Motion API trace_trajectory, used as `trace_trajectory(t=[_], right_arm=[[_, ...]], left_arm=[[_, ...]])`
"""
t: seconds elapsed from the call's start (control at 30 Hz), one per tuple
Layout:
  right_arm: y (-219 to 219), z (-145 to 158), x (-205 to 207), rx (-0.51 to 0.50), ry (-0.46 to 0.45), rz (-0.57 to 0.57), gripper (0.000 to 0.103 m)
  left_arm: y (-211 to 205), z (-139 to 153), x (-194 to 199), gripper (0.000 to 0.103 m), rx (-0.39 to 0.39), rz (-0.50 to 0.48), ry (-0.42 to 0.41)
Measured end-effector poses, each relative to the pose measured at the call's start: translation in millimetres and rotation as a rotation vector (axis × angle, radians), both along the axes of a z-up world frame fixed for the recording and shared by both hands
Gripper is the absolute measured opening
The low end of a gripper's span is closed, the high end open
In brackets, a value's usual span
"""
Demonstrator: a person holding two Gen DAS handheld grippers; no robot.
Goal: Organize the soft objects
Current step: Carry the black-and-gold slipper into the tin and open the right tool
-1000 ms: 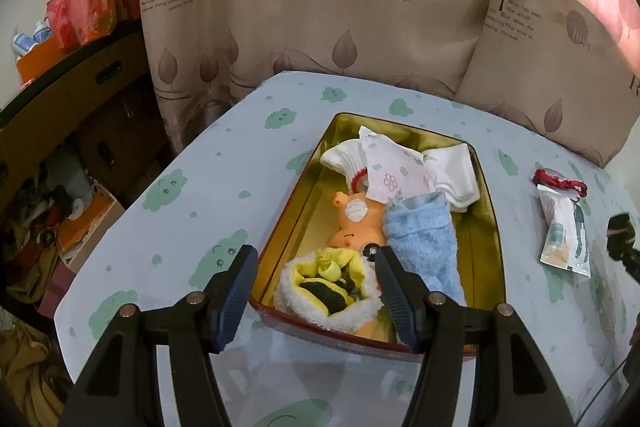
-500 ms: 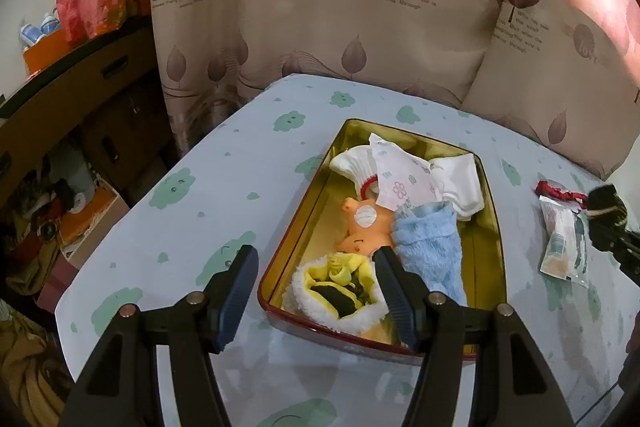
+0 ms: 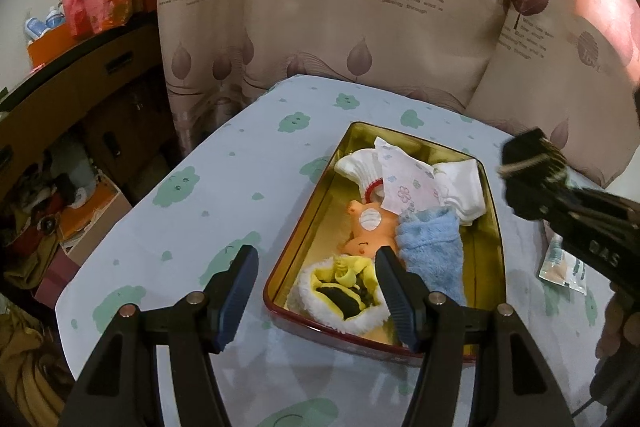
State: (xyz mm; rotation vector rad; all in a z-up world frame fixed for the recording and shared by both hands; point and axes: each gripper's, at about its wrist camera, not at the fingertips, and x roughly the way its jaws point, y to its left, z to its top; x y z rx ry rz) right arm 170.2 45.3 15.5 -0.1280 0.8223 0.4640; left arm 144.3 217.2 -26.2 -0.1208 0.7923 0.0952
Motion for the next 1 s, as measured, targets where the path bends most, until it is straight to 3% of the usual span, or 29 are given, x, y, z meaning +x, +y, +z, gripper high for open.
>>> trace_trajectory(t=[0.6, 0.8, 1.0], right_arm=[[71.2, -17.7, 35.5, -0.003, 0.075, 0.097, 0.018], [74.7, -23.5, 32.3, -0.03, 0.067, 0.086, 0.039], [63.4, -23.7, 28.3, -0.034, 0.061, 0.063, 0.047]], left_arm=[[7.6, 1.4, 0.5, 0.062, -0.024, 0.01, -0.008], [8.6, 1.3, 1.5, 0.062, -0.034, 0.014, -0.006], [8.0, 2.0, 0.2, 0.062, -0.037, 0.014, -0.009]])
